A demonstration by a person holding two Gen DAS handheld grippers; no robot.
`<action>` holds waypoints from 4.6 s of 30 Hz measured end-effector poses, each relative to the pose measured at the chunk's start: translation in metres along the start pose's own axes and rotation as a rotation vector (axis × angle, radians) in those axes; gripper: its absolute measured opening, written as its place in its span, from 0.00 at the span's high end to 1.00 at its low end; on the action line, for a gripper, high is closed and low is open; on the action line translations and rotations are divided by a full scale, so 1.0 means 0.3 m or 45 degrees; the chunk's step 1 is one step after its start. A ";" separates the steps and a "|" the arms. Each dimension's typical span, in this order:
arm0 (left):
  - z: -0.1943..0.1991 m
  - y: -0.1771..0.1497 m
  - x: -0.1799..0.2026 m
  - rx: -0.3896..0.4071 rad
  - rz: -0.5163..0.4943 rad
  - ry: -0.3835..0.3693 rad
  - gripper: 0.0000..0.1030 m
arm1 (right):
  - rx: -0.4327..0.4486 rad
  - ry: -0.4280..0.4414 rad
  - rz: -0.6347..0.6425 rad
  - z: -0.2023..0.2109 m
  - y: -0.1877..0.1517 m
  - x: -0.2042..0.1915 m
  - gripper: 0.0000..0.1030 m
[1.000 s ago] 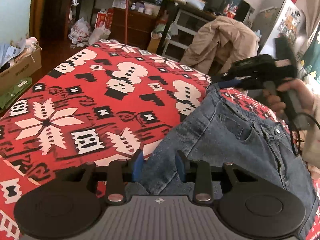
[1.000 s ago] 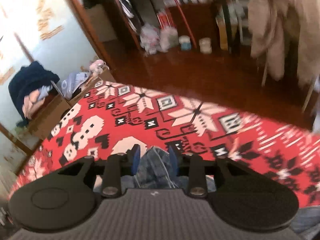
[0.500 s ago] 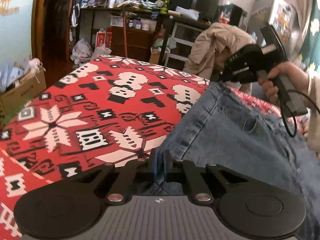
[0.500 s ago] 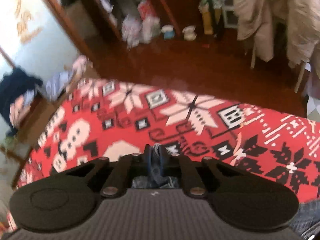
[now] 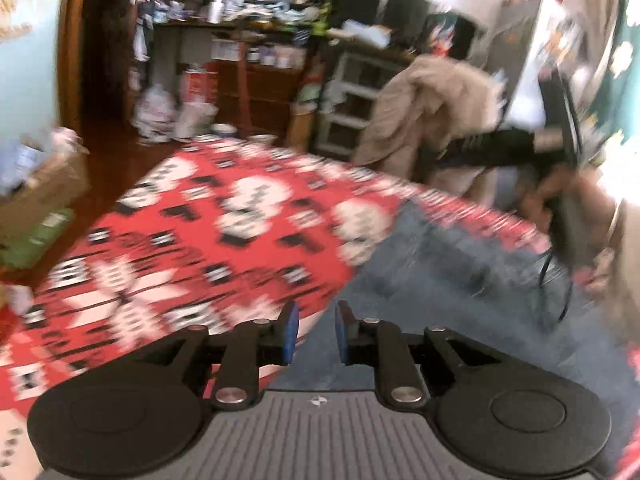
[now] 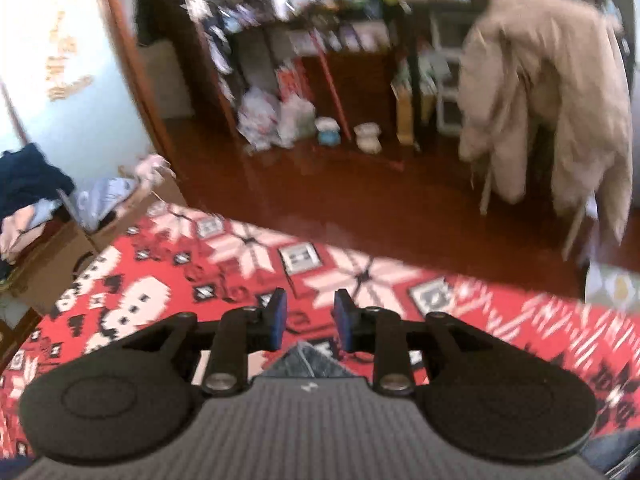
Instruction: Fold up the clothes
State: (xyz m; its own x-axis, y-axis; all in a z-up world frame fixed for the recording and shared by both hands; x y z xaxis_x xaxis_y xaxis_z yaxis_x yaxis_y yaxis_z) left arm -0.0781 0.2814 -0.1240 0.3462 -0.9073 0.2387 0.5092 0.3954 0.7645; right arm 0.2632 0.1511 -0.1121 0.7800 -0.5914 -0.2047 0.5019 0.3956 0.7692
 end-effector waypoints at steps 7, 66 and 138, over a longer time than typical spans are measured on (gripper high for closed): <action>-0.225 0.049 0.110 -0.075 0.133 -0.207 0.90 | -0.163 0.307 0.276 0.025 -0.114 -0.183 0.92; -0.276 -0.040 0.474 -0.237 -0.189 -0.210 0.92 | -0.084 -0.459 -0.262 0.711 -0.596 0.403 0.89; -0.738 0.368 0.520 -0.337 -0.225 -0.251 0.94 | -0.130 -0.157 -0.136 0.104 -0.186 0.268 0.88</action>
State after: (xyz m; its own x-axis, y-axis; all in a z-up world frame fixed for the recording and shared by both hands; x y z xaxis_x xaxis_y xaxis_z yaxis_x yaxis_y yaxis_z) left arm 0.2067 0.2153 -0.1350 0.0896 -0.9649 0.2470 0.7424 0.2300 0.6293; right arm 0.2862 0.0596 -0.1527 0.6717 -0.7130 -0.2011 0.6193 0.3914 0.6806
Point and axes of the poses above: each gripper's, at about its wrist camera, not at the fingertips, and z roughly against the way its jaws point, x to its right, y to its top, the point moved 1 cm from there along -z, roughly the way its jaws point, and after that the axes turned 3 degrees about y, right-handed, at the moved point
